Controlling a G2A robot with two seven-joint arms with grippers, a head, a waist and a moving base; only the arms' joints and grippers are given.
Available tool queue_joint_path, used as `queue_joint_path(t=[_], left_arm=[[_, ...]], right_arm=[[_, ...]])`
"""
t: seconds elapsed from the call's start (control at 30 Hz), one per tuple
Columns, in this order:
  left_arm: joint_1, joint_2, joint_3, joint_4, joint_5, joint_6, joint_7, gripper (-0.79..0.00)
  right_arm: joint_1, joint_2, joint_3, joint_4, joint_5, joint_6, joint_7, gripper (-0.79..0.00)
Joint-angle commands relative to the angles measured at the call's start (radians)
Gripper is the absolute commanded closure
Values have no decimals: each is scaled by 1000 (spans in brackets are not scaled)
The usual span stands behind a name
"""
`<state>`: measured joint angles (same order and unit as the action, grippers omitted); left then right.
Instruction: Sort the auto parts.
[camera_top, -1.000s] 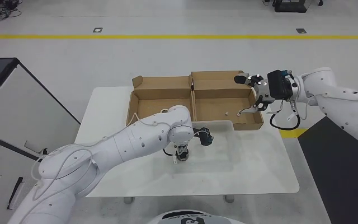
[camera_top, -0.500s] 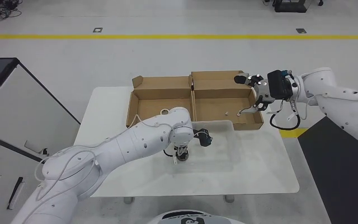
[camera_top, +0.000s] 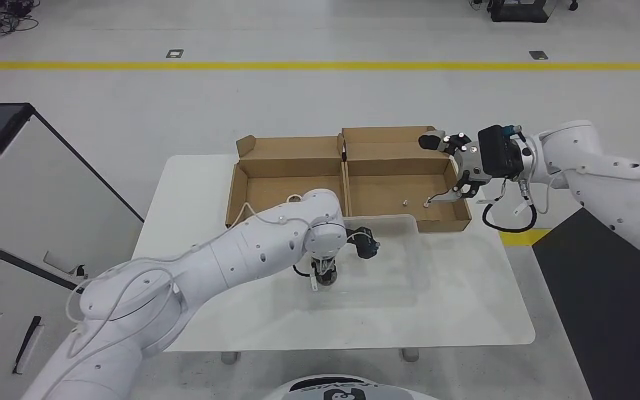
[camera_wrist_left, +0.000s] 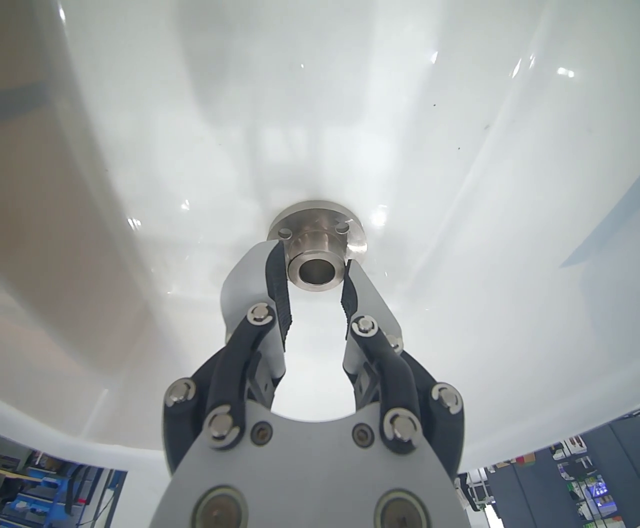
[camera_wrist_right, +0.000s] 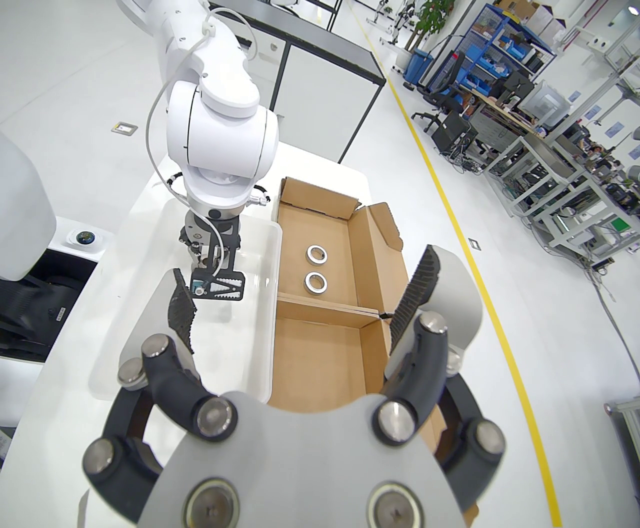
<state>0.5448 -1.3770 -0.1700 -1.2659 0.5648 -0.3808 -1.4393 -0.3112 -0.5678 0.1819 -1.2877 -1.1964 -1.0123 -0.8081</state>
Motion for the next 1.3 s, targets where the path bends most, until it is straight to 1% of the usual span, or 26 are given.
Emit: queue_joint_path(t=[0.0, 0.07, 0.23, 0.4, 0.53, 0.8, 1.27], left_arm=[[-3, -5, 0, 8, 2, -2, 2, -265], [-7, -10, 0, 16, 3, -3, 3, -280], [-13, -21, 0, 37, -2, -7, 7, -289], [-10, -25, 0, 50, -9, -8, 8, -351], [-6, -22, 0, 52, -13, -9, 9, -354], [3, -15, 0, 43, -12, -7, 7, -336], [1, -10, 0, 37, -13, -7, 7, -345]], right_arm=[[0, 0, 0, 0, 0, 0, 0, -785], [0, 0, 0, 0, 0, 0, 0, -785], [0, 0, 0, 0, 0, 0, 0, -785], [0, 0, 0, 0, 0, 0, 0, -785], [0, 0, 0, 0, 0, 0, 0, -785], [0, 0, 0, 0, 0, 0, 0, -785], [0, 0, 0, 0, 0, 0, 0, -785]])
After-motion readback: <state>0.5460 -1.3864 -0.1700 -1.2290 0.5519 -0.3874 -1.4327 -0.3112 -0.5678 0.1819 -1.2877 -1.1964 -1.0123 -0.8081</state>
